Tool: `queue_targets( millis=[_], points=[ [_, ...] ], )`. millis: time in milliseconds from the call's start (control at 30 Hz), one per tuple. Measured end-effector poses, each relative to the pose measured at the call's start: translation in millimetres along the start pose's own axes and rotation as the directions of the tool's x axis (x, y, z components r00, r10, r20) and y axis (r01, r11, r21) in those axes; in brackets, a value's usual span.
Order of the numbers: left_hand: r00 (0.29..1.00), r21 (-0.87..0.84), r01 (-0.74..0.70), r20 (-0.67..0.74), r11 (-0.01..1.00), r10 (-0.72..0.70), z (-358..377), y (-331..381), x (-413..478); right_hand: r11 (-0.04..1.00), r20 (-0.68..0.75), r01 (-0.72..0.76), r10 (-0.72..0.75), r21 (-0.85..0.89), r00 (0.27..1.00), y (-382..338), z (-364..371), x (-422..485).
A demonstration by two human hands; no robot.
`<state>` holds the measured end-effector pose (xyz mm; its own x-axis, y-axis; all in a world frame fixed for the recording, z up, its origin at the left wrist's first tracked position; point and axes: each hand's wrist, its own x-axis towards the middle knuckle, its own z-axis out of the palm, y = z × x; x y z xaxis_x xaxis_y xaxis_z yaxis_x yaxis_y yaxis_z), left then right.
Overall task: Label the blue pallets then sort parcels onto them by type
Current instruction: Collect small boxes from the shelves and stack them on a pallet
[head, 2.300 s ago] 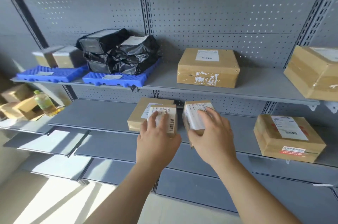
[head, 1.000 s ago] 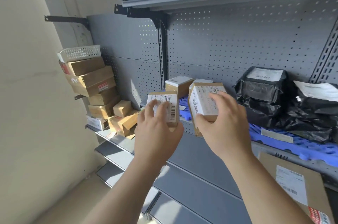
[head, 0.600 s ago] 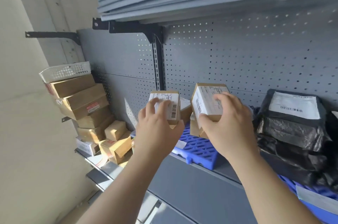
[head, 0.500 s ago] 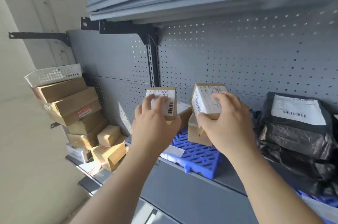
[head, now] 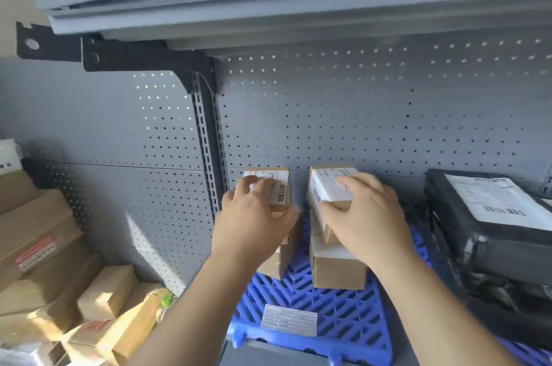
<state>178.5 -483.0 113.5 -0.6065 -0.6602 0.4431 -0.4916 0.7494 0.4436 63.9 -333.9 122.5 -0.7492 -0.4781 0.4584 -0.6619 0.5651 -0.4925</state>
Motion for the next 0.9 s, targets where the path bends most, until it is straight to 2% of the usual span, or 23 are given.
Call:
queue_targets(
  millis=[333,467,567,700,900],
  points=[
    [0.997,0.013,-0.072,0.001,0.997,0.072,9.2,-16.3,20.4,0.988,-0.009,-0.079,0.079,-0.130,0.997,-17.9,14.0,-3.9],
    [0.995,-0.079,-0.093,0.025,0.993,0.096,3.8,-19.1,20.6,0.982,-0.062,-0.118,0.110,-0.147,0.992,-20.8,12.0,-7.1],
    [0.994,-0.183,-0.098,0.032,0.978,0.106,-2.2,-25.8,23.2,0.986,-0.114,-0.158,0.152,-0.044,0.982,-18.4,9.3,-7.3],
    [0.995,-0.358,-0.082,0.024,0.930,0.097,-4.5,-37.1,29.4,0.967,-0.145,-0.174,0.203,0.188,0.968,-7.2,11.6,-4.7],
    [0.999,-0.673,0.037,0.043,0.739,-0.012,3.5,-60.7,32.7,0.814,-0.090,-0.192,0.286,0.547,0.954,19.2,20.4,-6.9]
  ],
)
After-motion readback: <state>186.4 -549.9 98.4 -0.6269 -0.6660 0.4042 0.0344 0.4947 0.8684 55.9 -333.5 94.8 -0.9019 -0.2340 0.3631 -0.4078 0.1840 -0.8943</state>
